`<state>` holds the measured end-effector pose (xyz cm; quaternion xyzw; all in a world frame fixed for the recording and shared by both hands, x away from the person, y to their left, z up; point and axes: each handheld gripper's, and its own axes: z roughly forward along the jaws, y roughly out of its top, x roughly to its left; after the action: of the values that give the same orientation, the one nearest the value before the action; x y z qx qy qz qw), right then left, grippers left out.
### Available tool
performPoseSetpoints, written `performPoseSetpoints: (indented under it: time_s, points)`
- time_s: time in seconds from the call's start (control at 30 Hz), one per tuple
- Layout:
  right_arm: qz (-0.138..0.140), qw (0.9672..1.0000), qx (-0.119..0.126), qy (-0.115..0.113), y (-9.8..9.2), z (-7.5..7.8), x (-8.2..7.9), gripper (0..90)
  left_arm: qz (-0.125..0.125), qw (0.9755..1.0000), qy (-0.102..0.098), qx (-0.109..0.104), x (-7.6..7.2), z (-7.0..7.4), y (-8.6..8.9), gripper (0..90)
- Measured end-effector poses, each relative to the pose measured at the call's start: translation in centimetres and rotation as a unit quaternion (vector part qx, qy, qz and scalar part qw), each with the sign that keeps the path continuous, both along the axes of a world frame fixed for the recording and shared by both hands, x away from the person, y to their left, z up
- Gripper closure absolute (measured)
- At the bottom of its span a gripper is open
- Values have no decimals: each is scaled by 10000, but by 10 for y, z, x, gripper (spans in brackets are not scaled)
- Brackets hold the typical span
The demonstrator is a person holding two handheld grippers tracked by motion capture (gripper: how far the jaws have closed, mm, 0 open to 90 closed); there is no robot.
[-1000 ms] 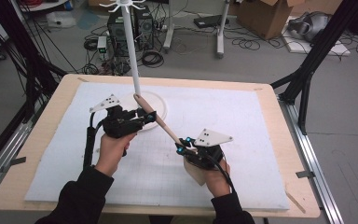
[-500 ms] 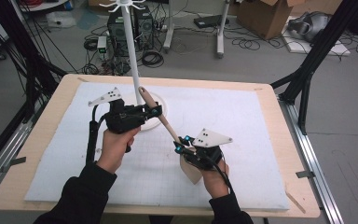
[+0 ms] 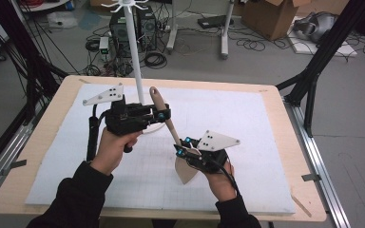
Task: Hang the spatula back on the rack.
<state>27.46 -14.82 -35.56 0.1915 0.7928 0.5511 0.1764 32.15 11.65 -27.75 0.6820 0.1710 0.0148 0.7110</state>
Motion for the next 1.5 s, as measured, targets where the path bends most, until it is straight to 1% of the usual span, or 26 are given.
performPoseSetpoints:
  time_s: [0.07,0.1,0.13,0.2,0.23,0.37,0.47,0.53,0.6,0.7,0.8,0.87,0.9,0.93,0.97,1.0,1.03,1.07,1.1,1.17,1.2,1.23,1.33,1.37,1.47,1.5]
  points:
    - [114,9999,1,-30,0,1,1,759,-93,9999,-112,71,-2,2,-1,741]
    - [172,9998,40,12,0,1,0,746,-128,9997,-170,128,-3,2,-2,741]
    - [210,9997,60,-75,0,1,1,730,-170,9994,-225,192,-4,3,-3,741]
    - [307,9995,76,-71,0,2,0,719,-255,9988,-330,271,-6,3,-4,742]
    - [354,9993,86,-109,0,3,-1,712,-308,9985,-358,268,-7,4,-5,742]
    - [553,9982,237,-65,1,3,-1,629,-543,9970,-490,244,-9,4,-5,743]
    - [706,9972,241,-69,2,5,-1,574,-710,9956,-582,176,-9,5,-4,742]
    - [819,9961,309,-63,3,6,-1,554,-811,9949,-594,111,-8,5,-3,742]
    - [925,9952,325,-49,4,6,0,592,-887,9942,-598,70,-9,5,-3,742]
    - [1066,9938,322,54,5,6,1,774,-900,9940,-611,84,-9,5,-4,741]
    - [887,9955,318,26,7,5,1,787,-657,9955,-664,154,-11,6,-5,740]
    - [592,9978,287,3,8,5,0,790,-254,9968,-715,256,-14,6,-6,734]
    - [457,9986,279,12,9,5,1,790,39,9968,-742,290,-16,5,-7,724]
    - [308,9991,286,100,10,4,0,791,302,9964,-725,326,-17,4,-8,691]
    - [199,9993,305,104,11,4,1,791,488,9961,-668,317,-18,3,-9,649]
    - [59,9994,311,151,11,3,1,791,680,9949,-657,352,-19,2,-10,626]
    - [-26,9994,297,146,12,3,2,791,853,9934,-668,368,-20,1,-11,590]
    - [-97,9994,304,138,13,2,3,791,942,9929,-641,338,-19,-1,-11,570]
    - [-134,9993,303,192,13,2,3,790,981,9931,-574,283,-18,-2,-12,559]
    - [-197,9992,287,220,15,1,3,790,860,9949,-457,269,-15,-4,-13,553]
    - [-200,9991,292,225,15,1,3,790,851,9949,-451,288,-14,-5,-14,555]
    - [-238,9990,296,233,16,0,3,790,812,9952,-462,287,-14,-5,-15,570]
    - [-335,9987,295,229,17,0,2,790,670,9961,-502,267,-12,-6,-16,698]
    - [-357,9985,313,289,18,-1,2,790,647,9964,-480,253,-11,-6,-16,724]
    - [-396,9984,337,236,19,-1,2,789,473,9978,-424,176,-9,-6,-15,739]
    - [-399,9982,365,274,19,-1,1,789,383,9984,-403,132,-9,-6,-15,743]
